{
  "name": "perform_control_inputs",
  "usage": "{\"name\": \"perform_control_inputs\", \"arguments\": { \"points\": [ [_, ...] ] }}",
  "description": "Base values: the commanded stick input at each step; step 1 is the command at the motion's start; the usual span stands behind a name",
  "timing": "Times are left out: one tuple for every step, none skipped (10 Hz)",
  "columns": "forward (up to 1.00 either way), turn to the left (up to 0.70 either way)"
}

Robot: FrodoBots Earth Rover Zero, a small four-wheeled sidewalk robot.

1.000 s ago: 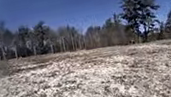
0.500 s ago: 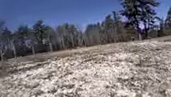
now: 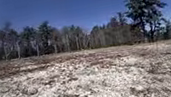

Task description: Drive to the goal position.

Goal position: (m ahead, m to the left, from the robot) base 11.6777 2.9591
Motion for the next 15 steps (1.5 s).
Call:
{"name": "perform_control_inputs", "arguments": {
  "points": [
    [0.7, 0.0],
    [0.7, 0.0],
    [0.7, 0.0],
    [0.7, 0.0],
    [0.7, 0.0],
    [0.7, 0.0],
    [0.7, 0.0],
    [0.7, 0.0],
    [0.7, 0.0],
    [0.7, 0.0],
    [0.7, 0.0],
    [0.7, 0.0],
    [0.7, 0.0],
    [0.7, 0.0],
    [0.7, 0.0]
  ]
}}
